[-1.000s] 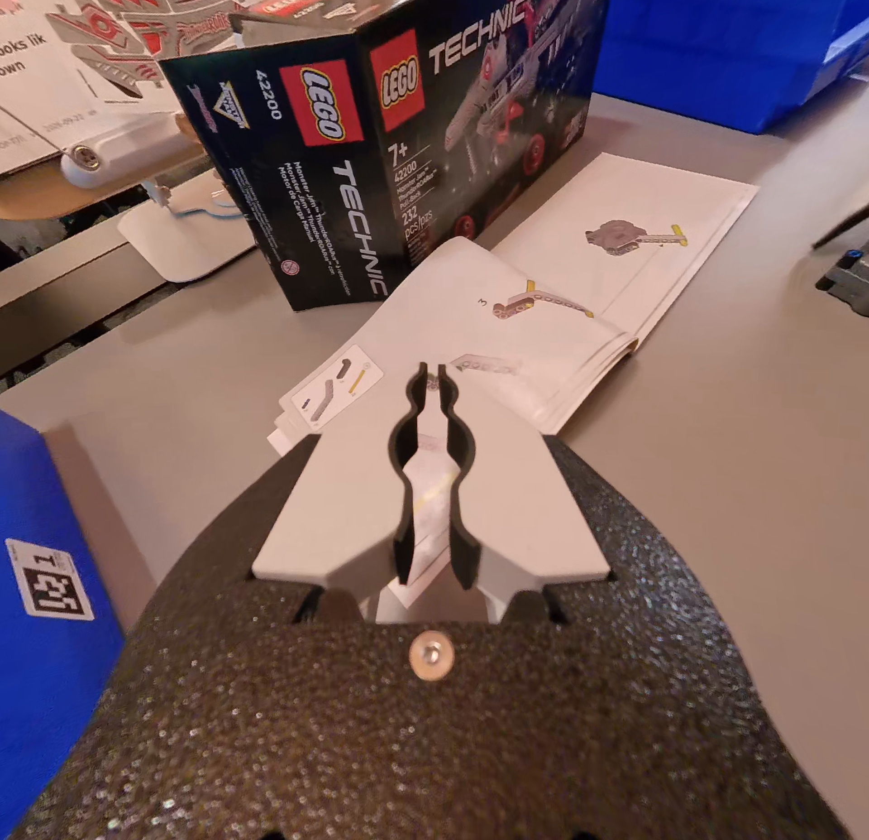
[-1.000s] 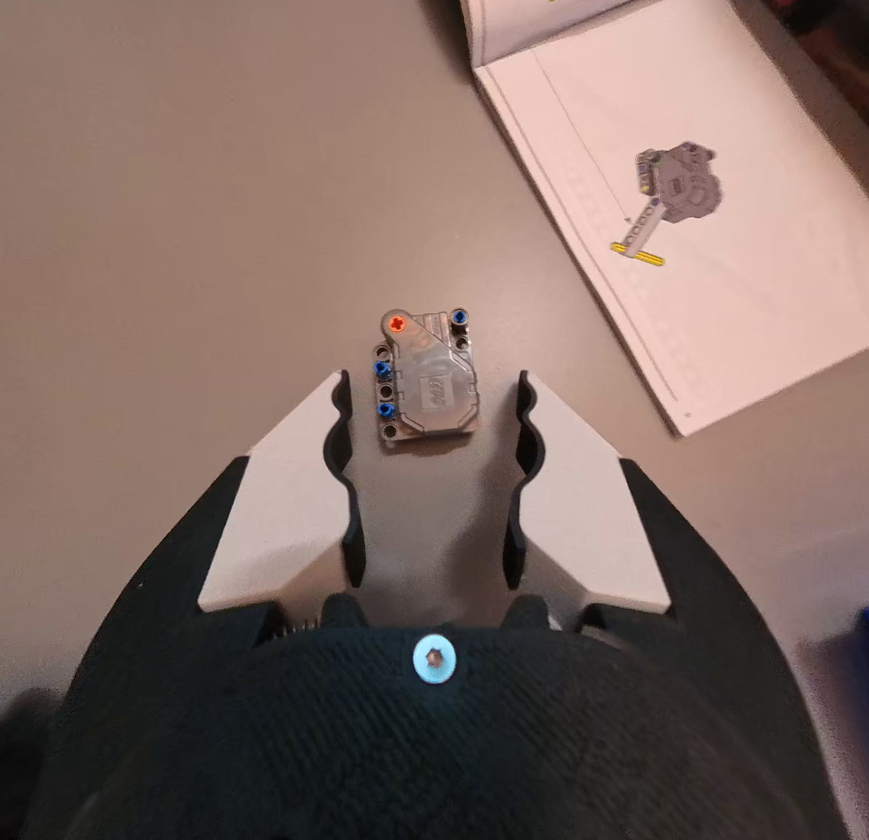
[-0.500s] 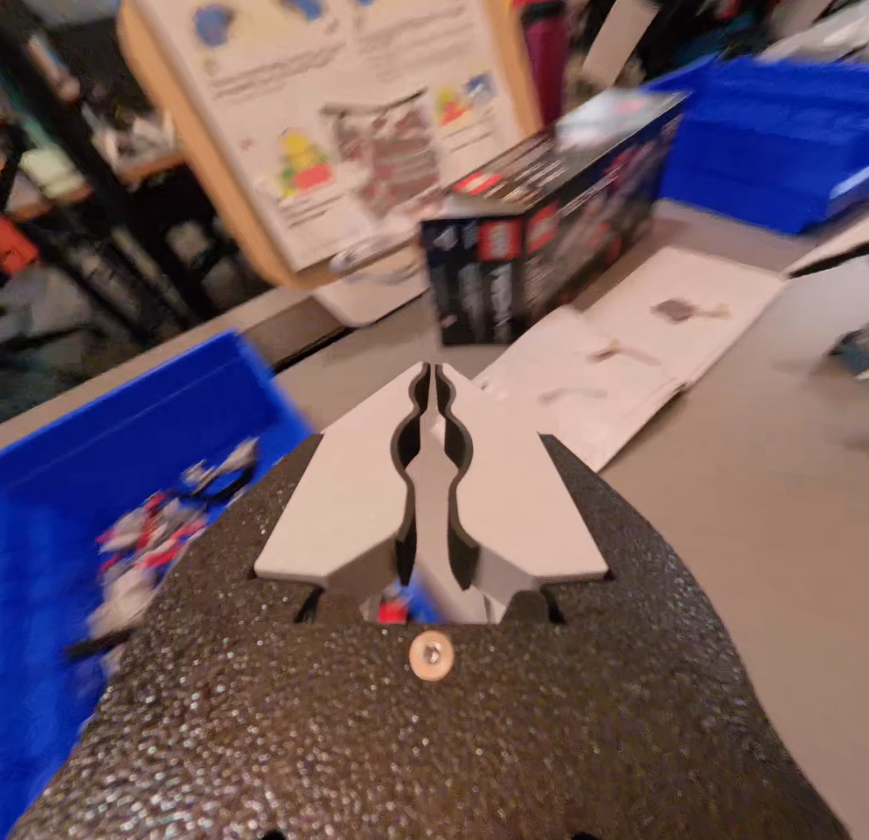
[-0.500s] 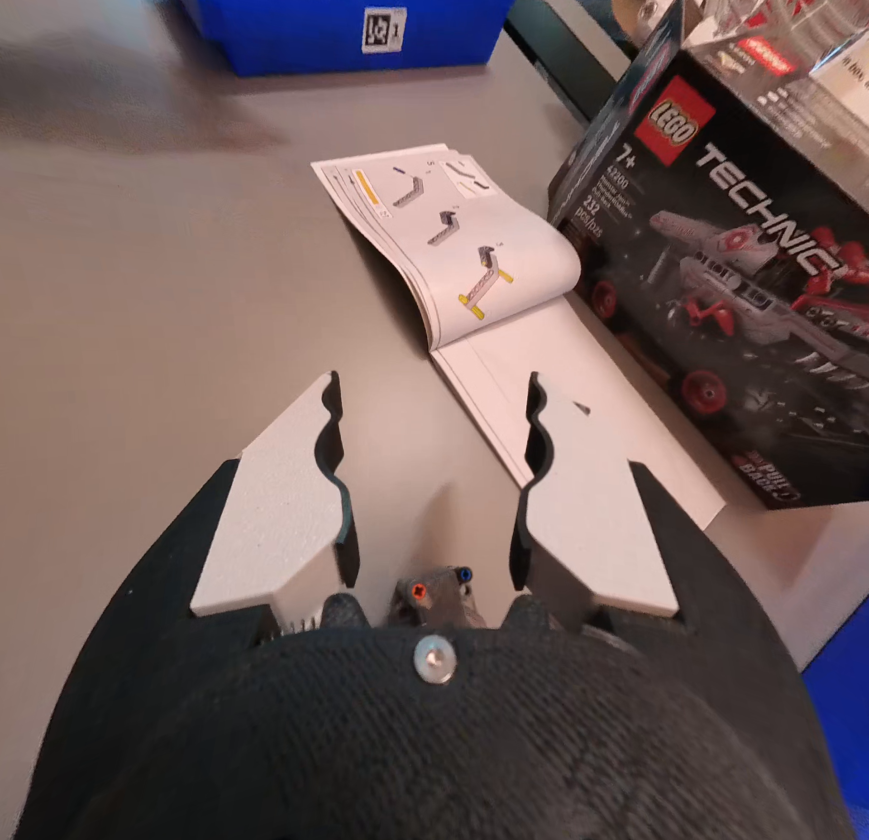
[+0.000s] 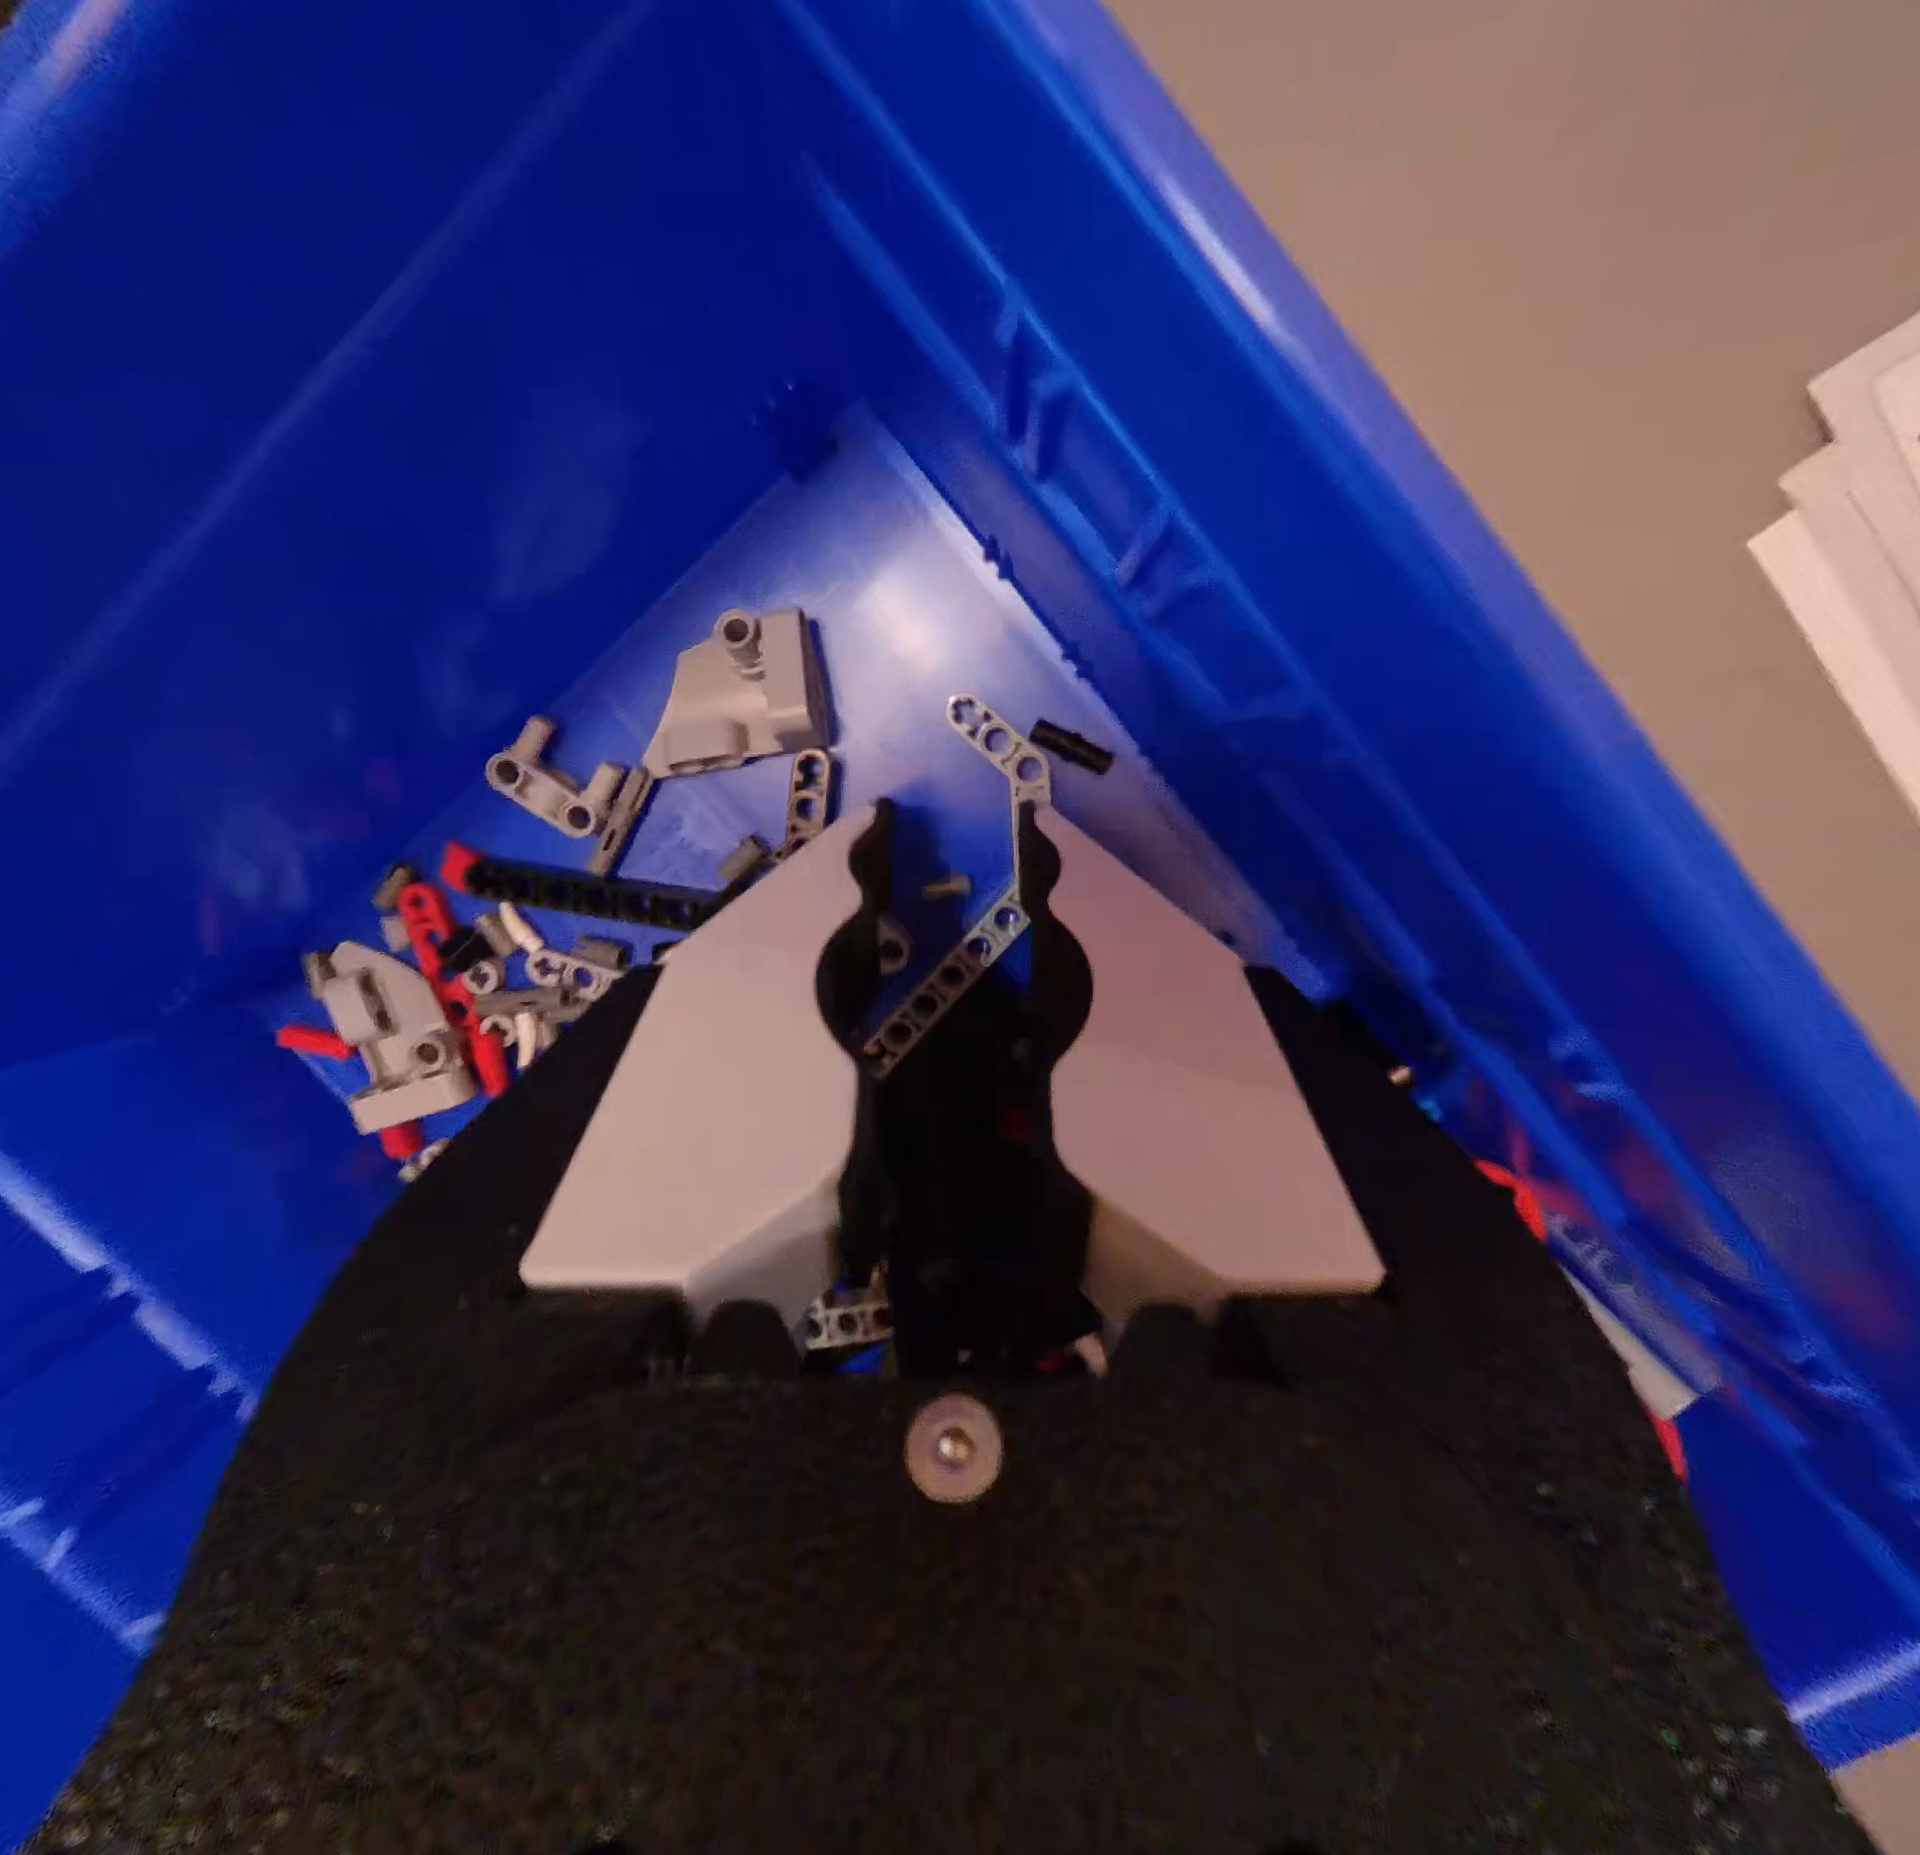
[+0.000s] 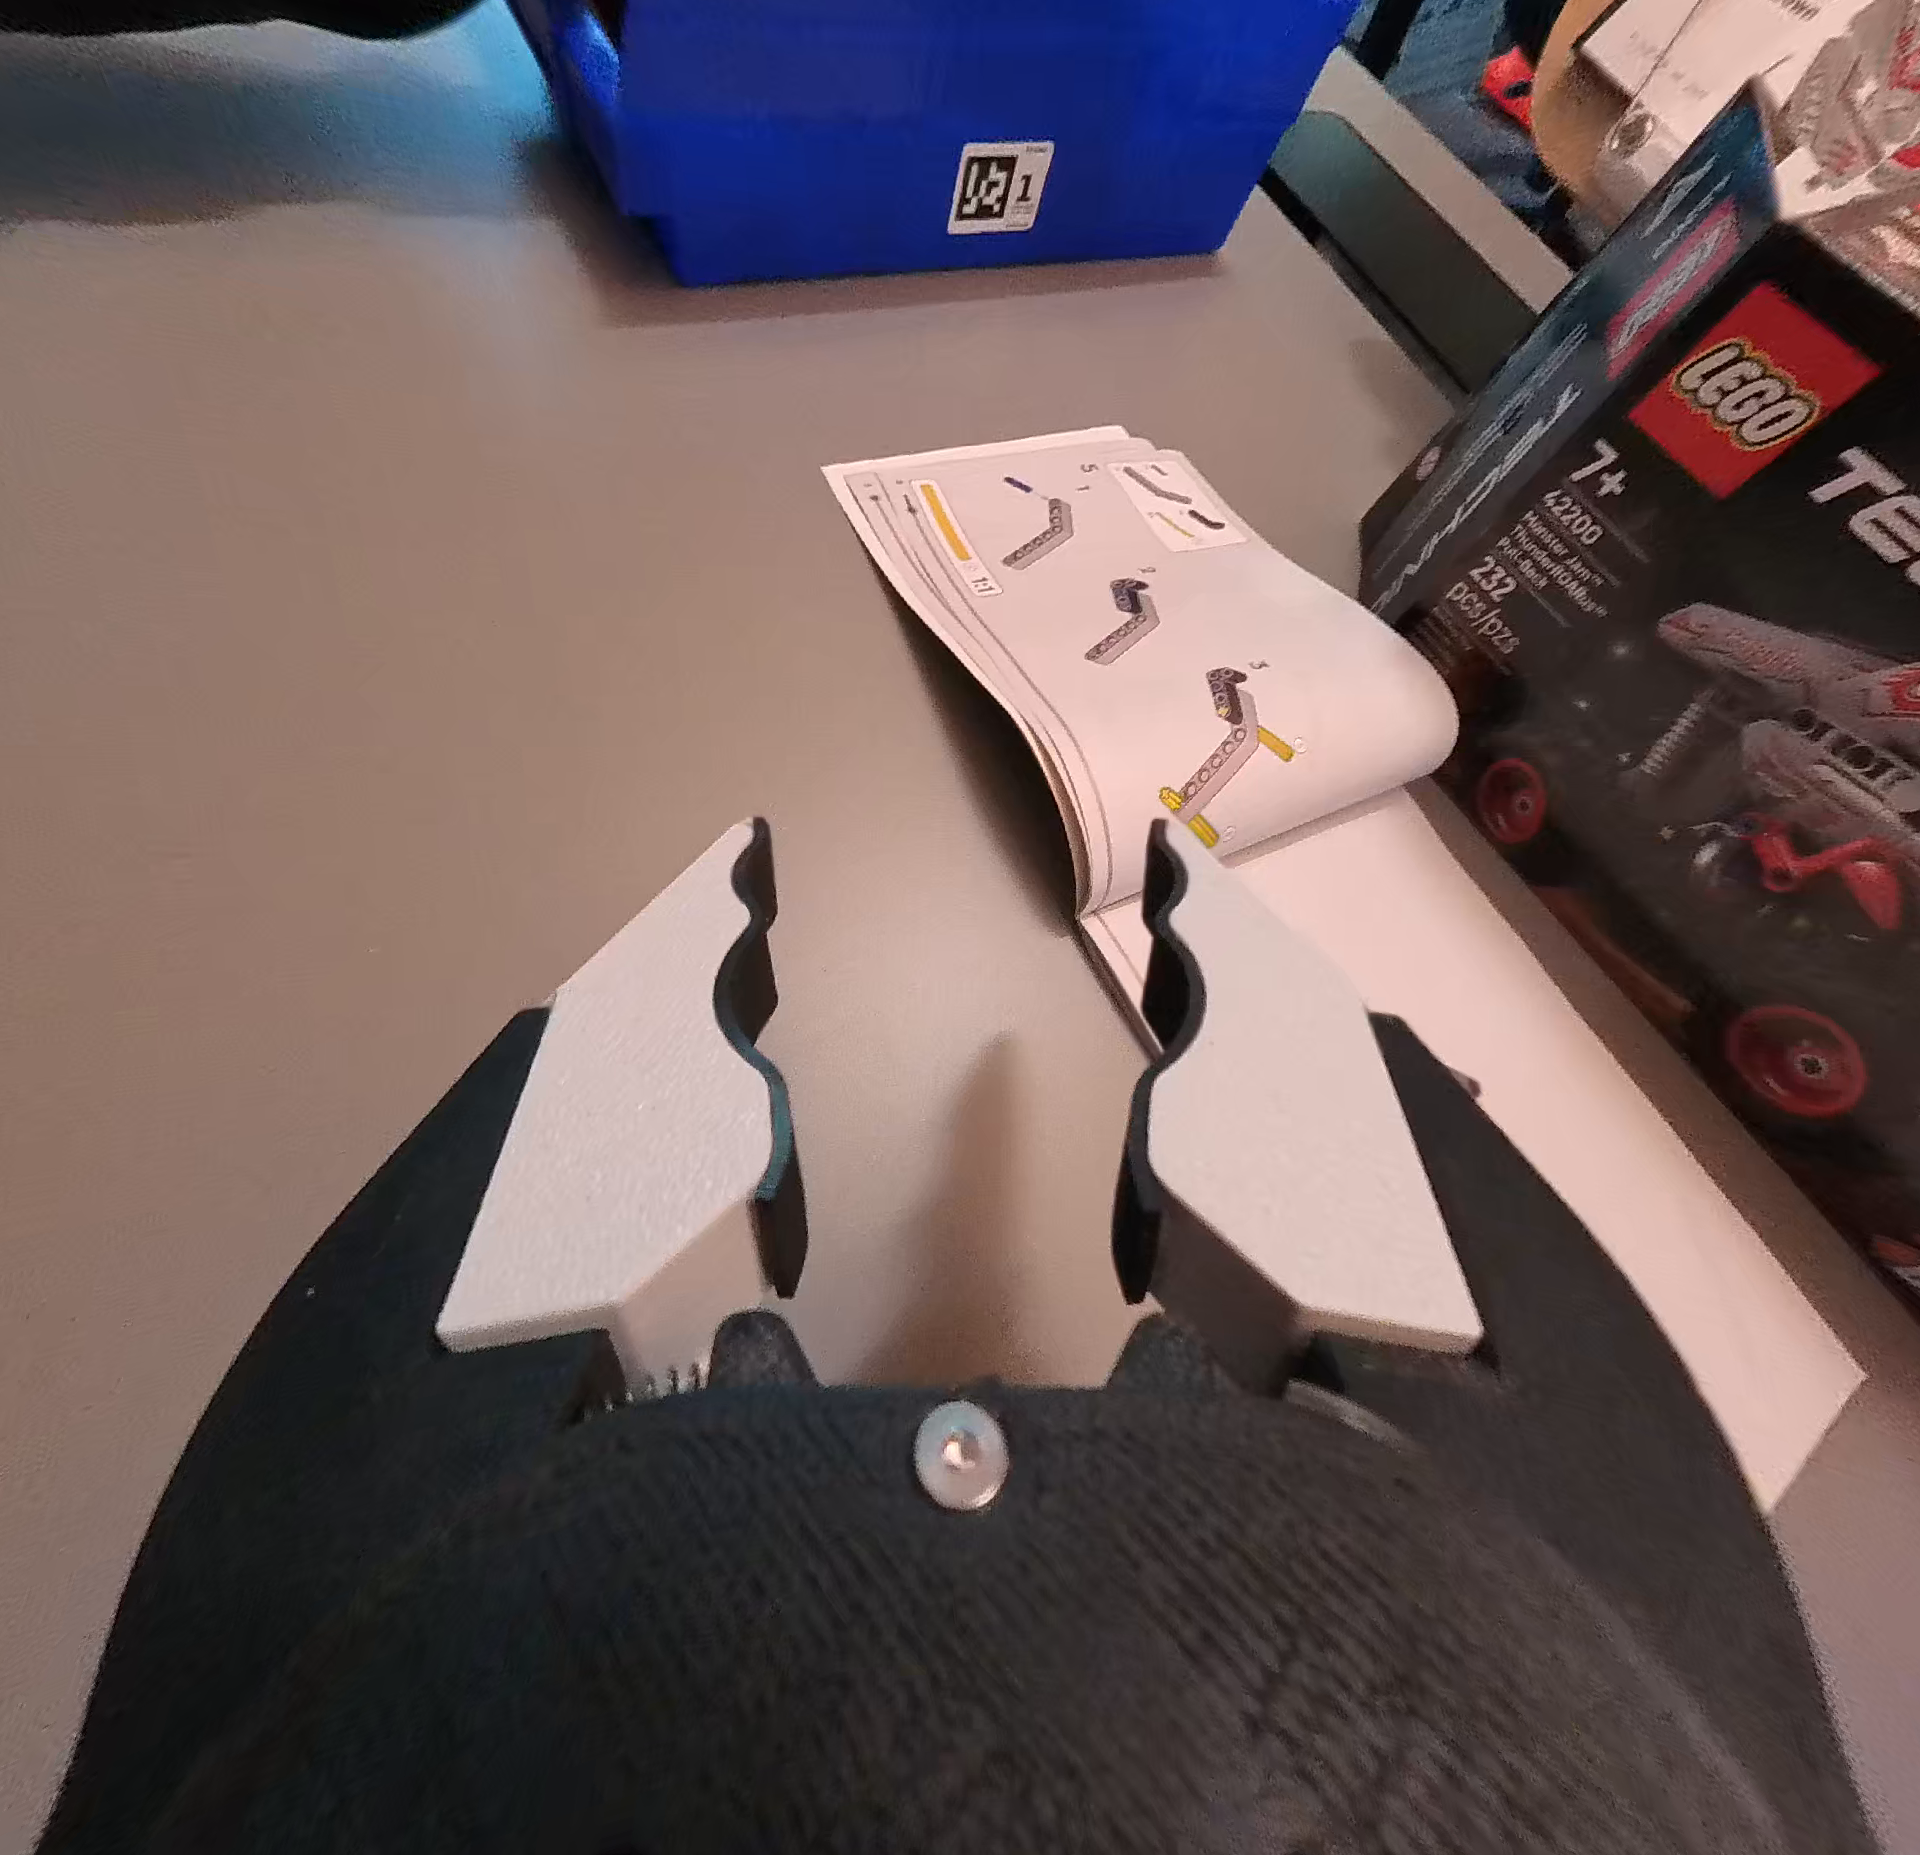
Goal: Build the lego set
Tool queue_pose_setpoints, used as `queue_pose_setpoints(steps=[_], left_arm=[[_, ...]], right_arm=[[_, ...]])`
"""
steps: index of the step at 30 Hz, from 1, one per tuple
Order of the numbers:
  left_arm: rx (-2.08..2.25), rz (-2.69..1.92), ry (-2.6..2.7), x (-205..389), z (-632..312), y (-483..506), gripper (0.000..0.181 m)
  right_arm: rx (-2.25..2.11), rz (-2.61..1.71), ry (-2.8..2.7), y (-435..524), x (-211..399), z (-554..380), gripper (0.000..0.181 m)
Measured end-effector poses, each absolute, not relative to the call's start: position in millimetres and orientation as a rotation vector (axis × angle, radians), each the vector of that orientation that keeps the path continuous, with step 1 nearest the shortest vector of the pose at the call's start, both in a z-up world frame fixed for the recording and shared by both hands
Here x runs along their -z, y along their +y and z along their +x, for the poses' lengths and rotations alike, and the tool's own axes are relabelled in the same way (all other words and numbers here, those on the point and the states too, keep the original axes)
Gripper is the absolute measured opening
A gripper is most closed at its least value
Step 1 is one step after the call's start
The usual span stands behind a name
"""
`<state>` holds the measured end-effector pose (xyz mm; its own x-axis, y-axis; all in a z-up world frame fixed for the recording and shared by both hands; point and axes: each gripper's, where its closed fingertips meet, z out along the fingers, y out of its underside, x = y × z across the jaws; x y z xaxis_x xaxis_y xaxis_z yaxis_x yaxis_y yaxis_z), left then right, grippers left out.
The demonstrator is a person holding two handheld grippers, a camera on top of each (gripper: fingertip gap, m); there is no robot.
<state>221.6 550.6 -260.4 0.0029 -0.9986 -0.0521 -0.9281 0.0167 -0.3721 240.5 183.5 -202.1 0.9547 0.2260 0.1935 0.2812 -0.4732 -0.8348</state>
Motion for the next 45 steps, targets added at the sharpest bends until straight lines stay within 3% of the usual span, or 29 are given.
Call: queue_pose_setpoints(steps=[5, 11, 26, 31, 35, 38, 45], left_arm=[[0.419, -2.067, 1.99, 261.9, 223.0, 549.5, 0.021], [0.501, -2.018, 1.993, 261.7, 224.4, 542.6, 0.0], [0.503, -1.885, 1.875, 226.0, 225.6, 560.1, 0.0], [0.684, -1.754, 1.636, 166.0, 233.5, 552.3, 0.0], [1.053, -1.521, 1.382, 60.7, 215.0, 494.7, 0.0], [1.249, -1.346, 1.328, 18.1, 184.7, 424.3, 0.0], [1.484, -1.198, 1.432, 68.0, 157.8, 278.7, 0.0]], right_arm=[[0.033, -2.082, -0.338, 190.1, 210.0, 246.4, 0.07], [0.017, -2.071, -0.35, 197.4, 210.5, 245.5, 0.069], [0.077, -2.067, -0.357, 187.5, 197.9, 241.3, 0.069], [0.147, -2.072, -0.339, 187.6, 190.4, 245.3, 0.067], [0.245, -2.017, -0.229, 197.3, 175.4, 250.3, 0.06], [0.203, -1.923, -0.12, 217.0, 160.8, 234.4, 0.054], [-0.176, -1.702, -0.069, 258.1, 134.4, 162.3, 0.052]])
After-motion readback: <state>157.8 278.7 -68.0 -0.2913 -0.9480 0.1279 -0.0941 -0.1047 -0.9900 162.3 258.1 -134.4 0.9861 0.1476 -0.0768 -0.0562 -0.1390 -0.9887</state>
